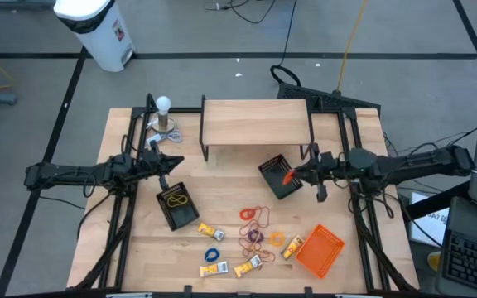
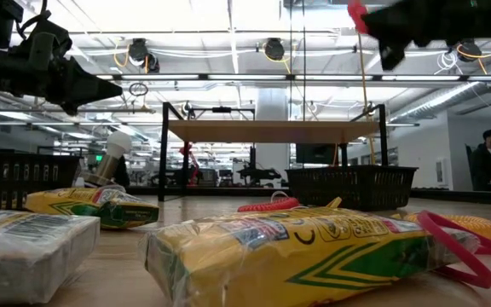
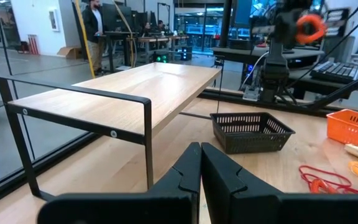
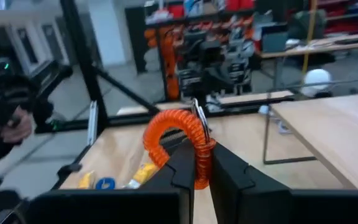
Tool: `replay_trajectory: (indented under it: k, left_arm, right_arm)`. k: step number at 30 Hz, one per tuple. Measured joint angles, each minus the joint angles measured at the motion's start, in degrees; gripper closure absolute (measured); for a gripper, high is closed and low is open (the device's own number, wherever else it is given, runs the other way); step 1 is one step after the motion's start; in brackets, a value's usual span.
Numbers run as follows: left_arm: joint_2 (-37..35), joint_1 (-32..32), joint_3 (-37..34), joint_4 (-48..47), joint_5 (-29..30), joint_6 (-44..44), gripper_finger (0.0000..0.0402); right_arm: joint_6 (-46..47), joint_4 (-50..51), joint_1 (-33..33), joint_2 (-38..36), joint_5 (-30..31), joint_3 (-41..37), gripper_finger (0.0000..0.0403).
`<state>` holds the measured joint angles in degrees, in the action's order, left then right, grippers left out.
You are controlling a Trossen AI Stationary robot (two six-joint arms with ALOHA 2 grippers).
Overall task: Pick & Place Office Desk Supplies
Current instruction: Put the orange spring keychain into the right black bin
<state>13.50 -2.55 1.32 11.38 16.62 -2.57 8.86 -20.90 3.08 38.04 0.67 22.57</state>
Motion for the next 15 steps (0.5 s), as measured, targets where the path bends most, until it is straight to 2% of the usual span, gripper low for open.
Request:
replay_trajectory:
  k: [10, 15]
  left_arm:
    - [0.0, 0.0, 0.0, -0.1, 0.0, 0.8, 0.0392]
    - [0.0, 0.0, 0.0, -1.1, 0.1, 0.9, 0.0392]
  right_arm:
    - [-0.9, -21.3, -2.3, -7.7, 0.8, -17.2, 0.0385]
    - [-1.2, -27.8, -3.4, -9.0, 0.8, -21.4, 0.0385]
